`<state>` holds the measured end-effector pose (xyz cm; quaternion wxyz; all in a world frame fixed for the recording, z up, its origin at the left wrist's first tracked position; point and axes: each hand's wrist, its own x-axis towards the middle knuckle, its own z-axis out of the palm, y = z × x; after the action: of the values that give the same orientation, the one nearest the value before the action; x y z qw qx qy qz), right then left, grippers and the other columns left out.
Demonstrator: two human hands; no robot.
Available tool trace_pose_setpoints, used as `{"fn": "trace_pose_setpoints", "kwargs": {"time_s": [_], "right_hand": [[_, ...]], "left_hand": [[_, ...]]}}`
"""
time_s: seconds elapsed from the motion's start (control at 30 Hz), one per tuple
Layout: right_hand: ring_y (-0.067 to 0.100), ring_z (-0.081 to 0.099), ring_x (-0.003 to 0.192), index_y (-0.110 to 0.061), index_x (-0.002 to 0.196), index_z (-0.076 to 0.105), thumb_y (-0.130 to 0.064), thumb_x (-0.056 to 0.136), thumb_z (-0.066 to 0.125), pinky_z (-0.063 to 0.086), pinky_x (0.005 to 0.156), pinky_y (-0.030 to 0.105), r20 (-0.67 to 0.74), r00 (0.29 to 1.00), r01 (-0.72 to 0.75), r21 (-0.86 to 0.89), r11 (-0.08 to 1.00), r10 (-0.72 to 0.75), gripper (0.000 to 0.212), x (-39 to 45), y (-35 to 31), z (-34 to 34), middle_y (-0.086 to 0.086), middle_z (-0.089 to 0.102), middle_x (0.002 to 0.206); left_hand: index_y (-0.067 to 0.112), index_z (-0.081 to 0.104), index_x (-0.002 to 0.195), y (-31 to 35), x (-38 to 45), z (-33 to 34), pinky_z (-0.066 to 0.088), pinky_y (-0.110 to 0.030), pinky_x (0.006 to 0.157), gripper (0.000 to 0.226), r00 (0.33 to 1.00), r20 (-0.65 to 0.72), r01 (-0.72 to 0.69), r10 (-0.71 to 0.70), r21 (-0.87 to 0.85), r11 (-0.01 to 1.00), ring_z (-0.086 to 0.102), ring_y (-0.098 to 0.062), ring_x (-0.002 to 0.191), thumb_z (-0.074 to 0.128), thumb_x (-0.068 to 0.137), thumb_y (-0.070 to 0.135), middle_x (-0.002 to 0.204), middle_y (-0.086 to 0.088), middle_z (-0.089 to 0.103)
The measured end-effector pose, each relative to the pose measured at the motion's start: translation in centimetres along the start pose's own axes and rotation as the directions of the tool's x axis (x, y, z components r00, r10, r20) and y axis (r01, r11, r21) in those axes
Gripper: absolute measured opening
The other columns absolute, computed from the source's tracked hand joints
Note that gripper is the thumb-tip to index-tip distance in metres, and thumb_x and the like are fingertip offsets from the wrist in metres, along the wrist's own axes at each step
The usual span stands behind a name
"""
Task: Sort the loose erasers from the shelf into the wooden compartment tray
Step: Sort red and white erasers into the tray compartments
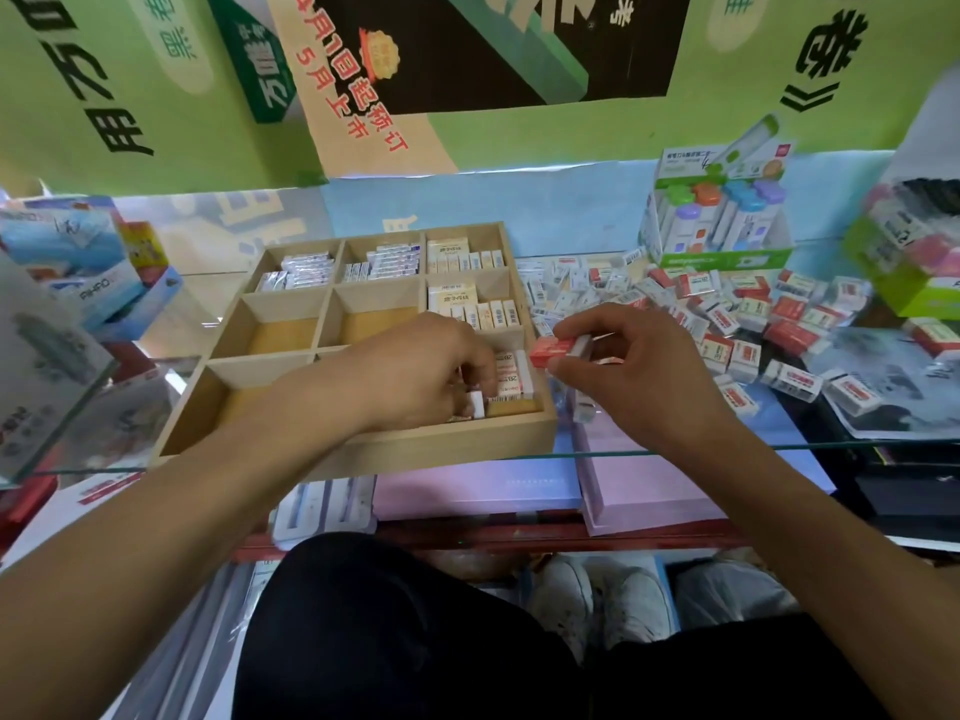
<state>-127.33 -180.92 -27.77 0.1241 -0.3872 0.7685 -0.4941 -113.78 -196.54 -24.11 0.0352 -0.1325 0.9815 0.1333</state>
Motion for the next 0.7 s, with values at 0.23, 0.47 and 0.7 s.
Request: {"fn": "trace_pose_setpoints", "kwargs": {"time_s": [0.23, 0.47, 0.7], "right_hand": [[0.003, 0.065, 0.078, -0.026, 0.095, 0.070, -0.021, 0.078, 0.078, 0.046, 0.064, 0.008, 0.001, 1.000, 0.008, -0.035, 0.999, -0.008, 0.019, 0.0, 0.3, -0.5, -0.014, 0.068, 0.091], [0.000, 0.061, 0.072, -0.022, 0.089, 0.073, -0.023, 0.075, 0.079, 0.051, 0.067, 0.012, 0.061, 0.996, 0.067, 0.022, 0.998, -0.068, 0.016, -0.7, -0.5, -0.5, -0.017, 0.065, 0.078], [-0.003, 0.060, 0.084, -0.026, 0.093, 0.074, -0.020, 0.078, 0.077, 0.048, 0.081, 0.016, 0.189, 0.974, 0.142, -0.097, 0.985, -0.122, 0.017, -0.8, -0.8, 0.3, -0.019, 0.067, 0.090]], "left_hand": [[0.021, 0.076, 0.091, -0.8, -0.4, 0.1, 0.039, -0.003, 0.064, 0.016, 0.999, -0.025, 0.035, -0.037, -0.073, 0.997, 0.063, -0.002, 0.079, 0.079, 0.077, 0.014, 0.085, 0.010, 0.073], [0.025, 0.080, 0.087, -0.8, -0.6, 0.0, 0.040, -0.002, 0.063, 0.018, 0.997, -0.028, 0.070, -0.075, -0.151, 0.986, 0.062, 0.010, 0.073, 0.078, 0.078, 0.010, 0.074, 0.019, 0.070], [0.022, 0.077, 0.080, -0.9, -0.9, 0.7, 0.036, 0.002, 0.062, 0.020, 0.992, -0.073, 0.095, -0.107, -0.150, 0.984, 0.060, 0.010, 0.067, 0.074, 0.077, 0.003, 0.074, 0.012, 0.072]]}}
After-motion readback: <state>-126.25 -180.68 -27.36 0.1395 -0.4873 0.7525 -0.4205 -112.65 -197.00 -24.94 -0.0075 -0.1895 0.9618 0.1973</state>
